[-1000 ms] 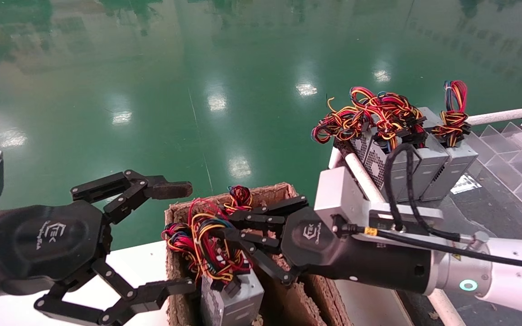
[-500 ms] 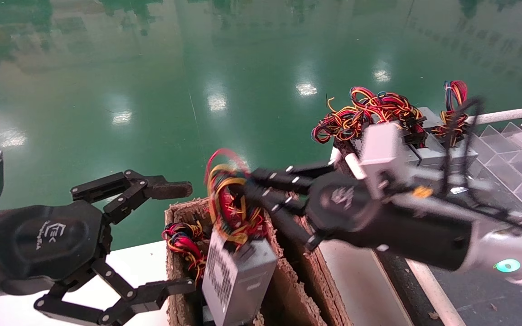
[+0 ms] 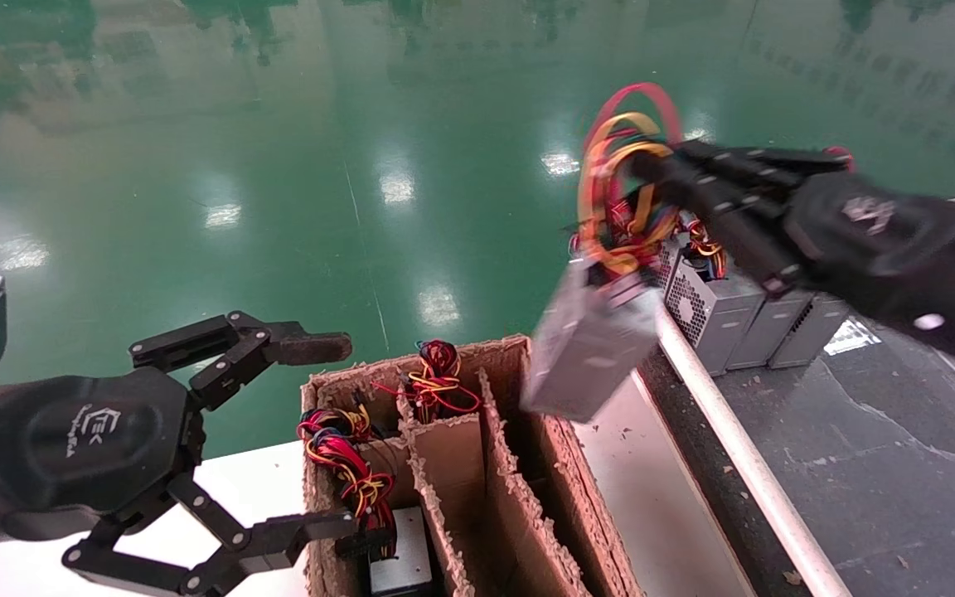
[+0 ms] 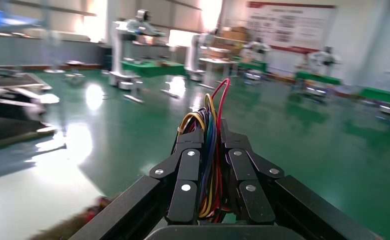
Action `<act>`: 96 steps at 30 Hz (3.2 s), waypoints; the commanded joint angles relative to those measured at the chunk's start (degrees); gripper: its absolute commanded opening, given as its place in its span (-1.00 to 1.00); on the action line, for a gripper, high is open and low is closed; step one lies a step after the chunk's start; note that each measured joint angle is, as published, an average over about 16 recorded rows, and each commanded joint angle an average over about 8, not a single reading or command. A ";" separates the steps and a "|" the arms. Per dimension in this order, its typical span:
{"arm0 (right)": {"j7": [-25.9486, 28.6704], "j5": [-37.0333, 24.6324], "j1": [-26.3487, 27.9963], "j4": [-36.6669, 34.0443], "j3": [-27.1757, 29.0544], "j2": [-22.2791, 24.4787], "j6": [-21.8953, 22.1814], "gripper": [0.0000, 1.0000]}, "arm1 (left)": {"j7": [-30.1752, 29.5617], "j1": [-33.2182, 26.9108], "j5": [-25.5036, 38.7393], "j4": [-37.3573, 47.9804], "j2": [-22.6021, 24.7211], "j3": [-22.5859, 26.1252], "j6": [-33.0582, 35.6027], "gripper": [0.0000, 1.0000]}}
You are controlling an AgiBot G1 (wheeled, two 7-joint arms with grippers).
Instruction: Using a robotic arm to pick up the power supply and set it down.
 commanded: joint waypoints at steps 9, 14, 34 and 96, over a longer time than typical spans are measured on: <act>-5.53 -0.01 1.68 -13.75 3.02 4.84 -3.27 -1.00 | 0.00 0.00 0.00 0.00 0.00 0.01 0.00 1.00; -8.73 -1.11 3.01 -20.99 3.10 6.61 -5.89 -1.00 | 0.00 0.00 -0.01 0.00 0.00 0.01 0.00 1.00; -16.80 -7.20 10.60 -39.46 -1.31 3.33 -12.98 -1.00 | 0.01 0.00 -0.01 0.00 -0.01 0.02 -0.01 1.00; -12.29 -15.08 15.55 -39.70 -6.56 0.17 -8.91 1.00 | 0.02 -0.01 -0.03 0.00 -0.02 0.05 -0.02 1.00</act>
